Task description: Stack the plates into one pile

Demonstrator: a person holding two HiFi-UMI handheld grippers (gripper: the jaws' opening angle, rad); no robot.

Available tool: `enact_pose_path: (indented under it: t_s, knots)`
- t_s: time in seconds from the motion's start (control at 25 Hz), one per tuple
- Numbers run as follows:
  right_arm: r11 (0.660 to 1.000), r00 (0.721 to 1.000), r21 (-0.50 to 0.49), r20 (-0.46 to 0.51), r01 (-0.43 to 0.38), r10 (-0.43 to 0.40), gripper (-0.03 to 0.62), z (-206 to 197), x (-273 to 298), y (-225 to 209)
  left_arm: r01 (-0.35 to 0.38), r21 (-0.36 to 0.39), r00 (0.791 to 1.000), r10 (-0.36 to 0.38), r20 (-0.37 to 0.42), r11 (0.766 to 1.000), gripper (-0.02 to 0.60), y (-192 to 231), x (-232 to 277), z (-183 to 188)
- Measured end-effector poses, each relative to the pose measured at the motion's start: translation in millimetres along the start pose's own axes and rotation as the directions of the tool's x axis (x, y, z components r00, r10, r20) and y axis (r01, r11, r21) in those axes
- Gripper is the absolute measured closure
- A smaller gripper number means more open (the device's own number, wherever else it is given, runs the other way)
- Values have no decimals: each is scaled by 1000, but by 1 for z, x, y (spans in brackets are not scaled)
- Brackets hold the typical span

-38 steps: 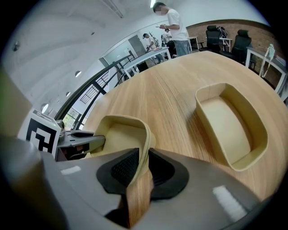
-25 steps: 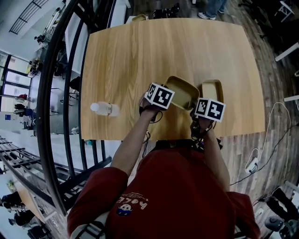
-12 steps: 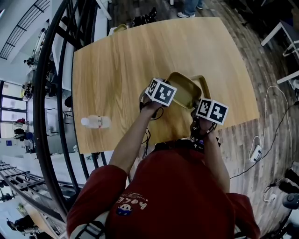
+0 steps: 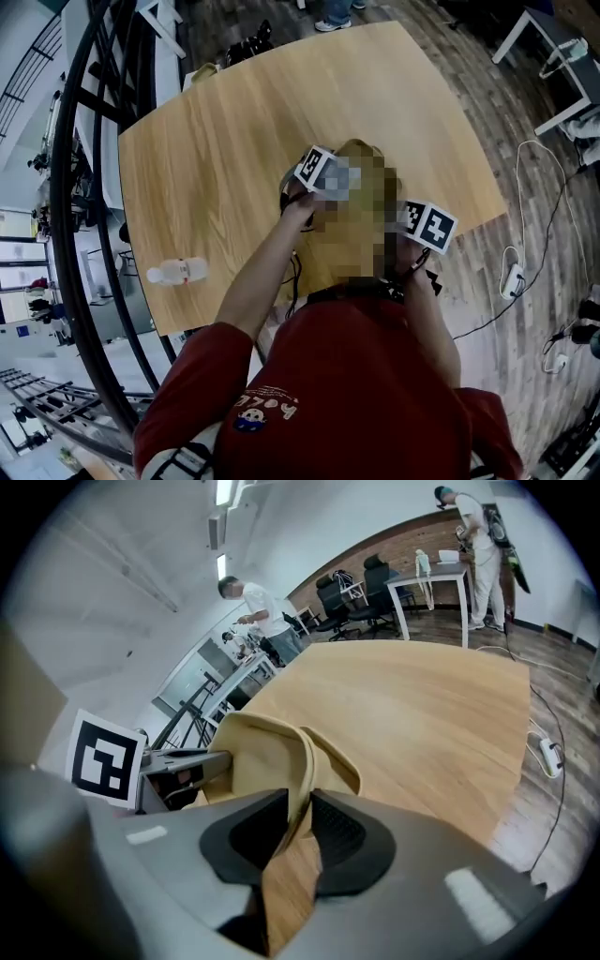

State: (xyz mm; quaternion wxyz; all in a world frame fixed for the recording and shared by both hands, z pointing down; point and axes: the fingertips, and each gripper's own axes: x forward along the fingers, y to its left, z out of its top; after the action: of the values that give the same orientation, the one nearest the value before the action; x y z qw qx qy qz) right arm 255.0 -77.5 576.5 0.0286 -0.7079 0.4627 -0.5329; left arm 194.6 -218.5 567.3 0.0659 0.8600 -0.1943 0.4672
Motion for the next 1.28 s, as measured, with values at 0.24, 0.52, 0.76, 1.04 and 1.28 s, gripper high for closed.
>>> enact_pose_path:
  t_s: [0.24,0.52,0.76,1.04,1.28]
  knots:
    - [992,1000,124,-22,-16,19,505,-10,4,-11,38,75,999,-35,-40,997,545,-10,21,13]
    - [977,998,209,-56,-29,41,508,-17,14,-12,62,130,994,-50,-92,990,538,-9,38,17]
    - [969,997,246,-72,-16,35,511,-21,22,-21,74,152,992,-56,-117,986,538,-14,51,14]
    - [966,995,258,-100,11,15,511,-29,28,-27,82,172,986,-55,-160,982,537,-16,63,3]
    - [973,991,190,-70,129,-118,491,-29,27,-38,19,225,988,16,-151,974,495,-13,73,-4]
